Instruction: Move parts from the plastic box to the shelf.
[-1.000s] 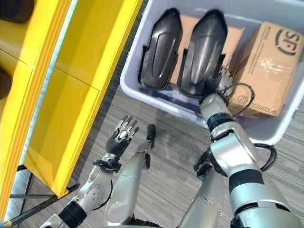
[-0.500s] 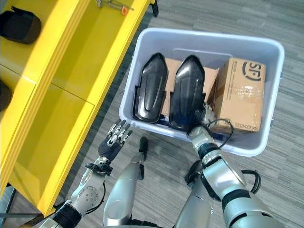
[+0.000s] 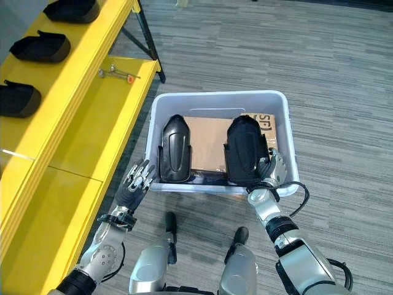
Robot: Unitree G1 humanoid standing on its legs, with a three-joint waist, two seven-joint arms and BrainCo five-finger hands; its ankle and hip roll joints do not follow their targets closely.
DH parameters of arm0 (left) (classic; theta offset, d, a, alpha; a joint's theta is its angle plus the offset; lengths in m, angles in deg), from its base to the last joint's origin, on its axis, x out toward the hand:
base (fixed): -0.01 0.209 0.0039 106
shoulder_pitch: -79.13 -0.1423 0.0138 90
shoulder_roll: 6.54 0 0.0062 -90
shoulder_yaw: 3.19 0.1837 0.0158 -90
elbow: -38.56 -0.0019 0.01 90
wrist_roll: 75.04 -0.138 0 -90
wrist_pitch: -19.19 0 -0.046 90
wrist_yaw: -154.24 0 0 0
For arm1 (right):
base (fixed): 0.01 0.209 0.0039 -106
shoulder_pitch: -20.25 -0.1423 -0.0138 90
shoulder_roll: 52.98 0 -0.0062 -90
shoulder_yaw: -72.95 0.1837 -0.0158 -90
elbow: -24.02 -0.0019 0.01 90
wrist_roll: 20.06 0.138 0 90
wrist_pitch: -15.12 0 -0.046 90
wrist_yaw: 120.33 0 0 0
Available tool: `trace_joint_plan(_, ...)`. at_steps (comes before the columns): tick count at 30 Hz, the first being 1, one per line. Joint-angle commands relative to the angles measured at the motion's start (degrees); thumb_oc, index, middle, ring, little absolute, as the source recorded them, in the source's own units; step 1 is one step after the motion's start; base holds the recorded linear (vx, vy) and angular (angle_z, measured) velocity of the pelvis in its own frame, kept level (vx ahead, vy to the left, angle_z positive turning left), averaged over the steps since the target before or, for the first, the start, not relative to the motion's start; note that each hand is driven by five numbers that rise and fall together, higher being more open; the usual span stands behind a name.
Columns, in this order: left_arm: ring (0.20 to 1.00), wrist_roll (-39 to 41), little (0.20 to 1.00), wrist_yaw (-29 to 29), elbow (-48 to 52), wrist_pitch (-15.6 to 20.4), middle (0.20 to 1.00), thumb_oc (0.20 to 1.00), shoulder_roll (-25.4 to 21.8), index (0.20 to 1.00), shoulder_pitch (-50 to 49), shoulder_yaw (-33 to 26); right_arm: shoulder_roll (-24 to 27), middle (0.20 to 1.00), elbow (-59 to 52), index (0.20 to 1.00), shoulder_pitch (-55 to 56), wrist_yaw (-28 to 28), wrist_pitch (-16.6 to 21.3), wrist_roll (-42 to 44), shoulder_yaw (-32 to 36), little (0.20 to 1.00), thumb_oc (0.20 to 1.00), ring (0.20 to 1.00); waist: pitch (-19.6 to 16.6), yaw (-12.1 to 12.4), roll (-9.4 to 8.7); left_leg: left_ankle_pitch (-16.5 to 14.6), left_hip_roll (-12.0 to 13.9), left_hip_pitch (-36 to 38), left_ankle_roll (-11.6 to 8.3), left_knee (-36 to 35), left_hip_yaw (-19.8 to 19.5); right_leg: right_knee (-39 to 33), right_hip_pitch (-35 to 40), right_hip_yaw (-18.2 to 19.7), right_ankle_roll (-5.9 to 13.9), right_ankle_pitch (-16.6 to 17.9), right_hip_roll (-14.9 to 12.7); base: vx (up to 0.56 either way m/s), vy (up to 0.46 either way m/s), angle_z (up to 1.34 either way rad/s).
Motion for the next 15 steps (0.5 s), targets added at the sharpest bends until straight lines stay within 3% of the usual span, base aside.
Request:
trace_joint_plan(1,1.0,-1.85,1.0,-0.51,4.49,0.91,1.0,1.0,-0.33,1.0,0.48,-0.11,0.34,0.2,-2.73,0.2,-3.52,-2.52,3.0,-3.98,2.45,0.2,0.2,0.2,-1.03,1.27,-1.51,-1.52,1.42,0.38,-1.1,0.45,-0.72,0.39,4.7,-1.27,-1.12,-2.65,-0.18,0.06,0.005,-0.04)
trace_joint_plan(7,1.0,-3.3,1.0,-1.04,4.69,-0.34,1.0,1.0,0.31,1.0,-1.17,-0.68,0.1,0.2,-6.83,0.2,-2.84,0.22,2.8,-3.08,3.5,0.2,0.2,0.2,-2.84,0.91,-1.65,-1.45,1.86,2.33,-1.24,-0.32,-0.25,-0.73,6.87,-1.3,-1.09,-2.47,0.12,0.06,0.014,-0.03)
trace_joint_plan(11,1.0,-5.72,1.0,-0.6,5.38,0.28,1.0,1.0,0.73,1.0,-3.31,-2.01,-0.3,0.2,-12.41,0.2,1.01,6.4,4.54,-2.18,3.92,0.2,0.2,0.2,-4.64,0.33,-2.48,-1.4,1.96,4.29,-1.27,-1.3,0.36,-2.01,8.79,-1.04,-0.85,-2.2,0.31,0.08,0.045,-0.02)
trace_joint_plan(15,1.0,-9.71,1.0,-0.03,6.96,0.71,1.0,1.0,0.82,1.0,-5.9,-4.72,-1.33,0.2,-20.05,0.2,7.86,17.21,7.48,1.12,3.58,0.2,0.2,0.2,-7.09,-0.42,-3.78,-1.8,1.97,6.36,-1.05,-1.87,0.93,-3.35,10.72,-0.62,-0.56,-1.81,0.45,0.11,0.064,-0.05)
